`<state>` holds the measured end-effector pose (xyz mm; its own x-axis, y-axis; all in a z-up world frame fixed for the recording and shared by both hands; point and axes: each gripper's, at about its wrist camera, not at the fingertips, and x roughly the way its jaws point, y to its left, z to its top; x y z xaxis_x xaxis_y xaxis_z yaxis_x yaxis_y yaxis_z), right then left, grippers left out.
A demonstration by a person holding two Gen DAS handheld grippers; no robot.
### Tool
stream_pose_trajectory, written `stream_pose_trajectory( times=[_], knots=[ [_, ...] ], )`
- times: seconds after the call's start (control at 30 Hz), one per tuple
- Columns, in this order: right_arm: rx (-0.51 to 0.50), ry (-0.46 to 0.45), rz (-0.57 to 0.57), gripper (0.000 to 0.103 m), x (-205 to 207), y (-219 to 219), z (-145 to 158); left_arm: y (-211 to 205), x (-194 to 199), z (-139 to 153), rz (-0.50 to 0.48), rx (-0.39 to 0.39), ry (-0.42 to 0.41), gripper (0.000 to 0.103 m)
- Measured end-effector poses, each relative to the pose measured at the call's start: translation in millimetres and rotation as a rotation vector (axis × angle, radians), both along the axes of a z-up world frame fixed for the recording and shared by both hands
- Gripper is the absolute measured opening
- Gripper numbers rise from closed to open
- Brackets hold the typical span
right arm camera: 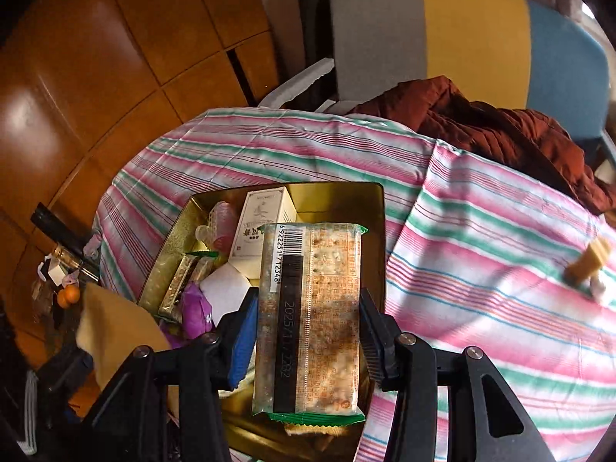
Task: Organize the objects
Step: 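Lift and carry the sponge and cracker pack over the gold tray, then open both tools to drop the sponge and cracker pack into the tray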
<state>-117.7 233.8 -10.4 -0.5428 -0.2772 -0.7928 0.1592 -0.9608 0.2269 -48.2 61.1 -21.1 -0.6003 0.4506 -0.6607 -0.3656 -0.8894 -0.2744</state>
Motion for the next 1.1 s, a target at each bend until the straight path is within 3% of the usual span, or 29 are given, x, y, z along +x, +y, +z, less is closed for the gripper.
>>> stream_pose_trajectory(
  times=[0.43,0.57,0.73,0.87,1.1],
  knots=[
    [0.018,-0.035,-0.006,0.049,-45.1,-10.4,-7.5,17.0,-23.0,-19.7,-0.023,0.018,-0.08,0.073],
    [-0.003,-0.032,-0.018,0.049,-51.5,-9.8,-8.9,13.8,-26.4,-27.1,-0.019,0.033,-0.133,0.074],
    [-0.003,-0.037,-0.027,0.05,-48.7,-10.3,-12.9,16.9,-21.2,-30.0,-0.064,0.045,-0.135,0.075],
    [-0.01,-0.04,-0.038,0.055,-39.6,-8.0,-13.9,25.7,-17.3,-27.6,-0.103,0.036,-0.122,0.081],
    [-0.011,-0.013,-0.054,0.067,-21.4,-5.9,-6.5,18.3,-15.1,-24.6,-0.06,0.039,-0.114,0.084]
  ],
)
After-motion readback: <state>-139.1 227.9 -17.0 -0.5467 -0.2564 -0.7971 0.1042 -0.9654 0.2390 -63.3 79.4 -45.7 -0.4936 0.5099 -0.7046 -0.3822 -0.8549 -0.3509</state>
